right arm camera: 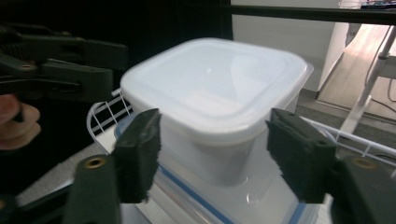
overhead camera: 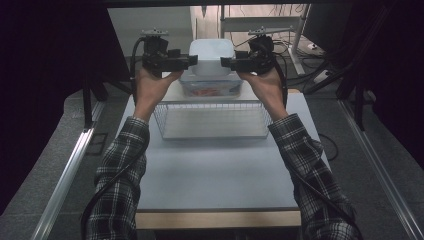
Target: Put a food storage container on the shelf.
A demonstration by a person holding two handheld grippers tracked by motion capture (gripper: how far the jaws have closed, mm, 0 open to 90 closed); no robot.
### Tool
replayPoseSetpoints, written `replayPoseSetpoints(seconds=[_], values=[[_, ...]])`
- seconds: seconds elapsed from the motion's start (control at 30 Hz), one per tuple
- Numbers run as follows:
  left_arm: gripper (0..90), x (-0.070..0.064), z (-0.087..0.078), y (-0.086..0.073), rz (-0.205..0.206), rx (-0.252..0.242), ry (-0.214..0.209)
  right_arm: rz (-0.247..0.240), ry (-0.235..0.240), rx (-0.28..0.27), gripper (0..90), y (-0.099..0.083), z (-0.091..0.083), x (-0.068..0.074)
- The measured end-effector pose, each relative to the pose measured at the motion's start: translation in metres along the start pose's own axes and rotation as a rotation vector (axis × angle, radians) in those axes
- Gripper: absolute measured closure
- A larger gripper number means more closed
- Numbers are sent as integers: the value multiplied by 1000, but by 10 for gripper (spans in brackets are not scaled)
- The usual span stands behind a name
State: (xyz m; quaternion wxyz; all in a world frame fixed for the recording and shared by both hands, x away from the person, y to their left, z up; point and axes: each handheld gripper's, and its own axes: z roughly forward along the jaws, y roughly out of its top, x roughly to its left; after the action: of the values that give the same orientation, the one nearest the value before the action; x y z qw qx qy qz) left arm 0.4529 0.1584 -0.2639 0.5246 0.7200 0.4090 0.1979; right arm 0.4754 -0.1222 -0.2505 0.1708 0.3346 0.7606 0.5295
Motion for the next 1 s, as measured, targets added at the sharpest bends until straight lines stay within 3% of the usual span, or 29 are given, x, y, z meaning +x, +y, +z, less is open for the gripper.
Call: replayPoseSetpoints(seconds=[0.27, 0.43, 0.5, 1.0], values=[[118, -9, 4, -19, 11, 60, -54, -9, 29, 13, 201, -13, -1, 2], [92, -12, 2, -28, 52, 91, -65, -31, 35, 30, 150, -20, -7, 3], [84, -13, 0, -33, 50, 100, -77, -46, 26, 44, 131, -23, -9, 4], [39, -29, -15, -68, 136, 132, -70, -71, 77, 58, 59, -58, -29, 7]])
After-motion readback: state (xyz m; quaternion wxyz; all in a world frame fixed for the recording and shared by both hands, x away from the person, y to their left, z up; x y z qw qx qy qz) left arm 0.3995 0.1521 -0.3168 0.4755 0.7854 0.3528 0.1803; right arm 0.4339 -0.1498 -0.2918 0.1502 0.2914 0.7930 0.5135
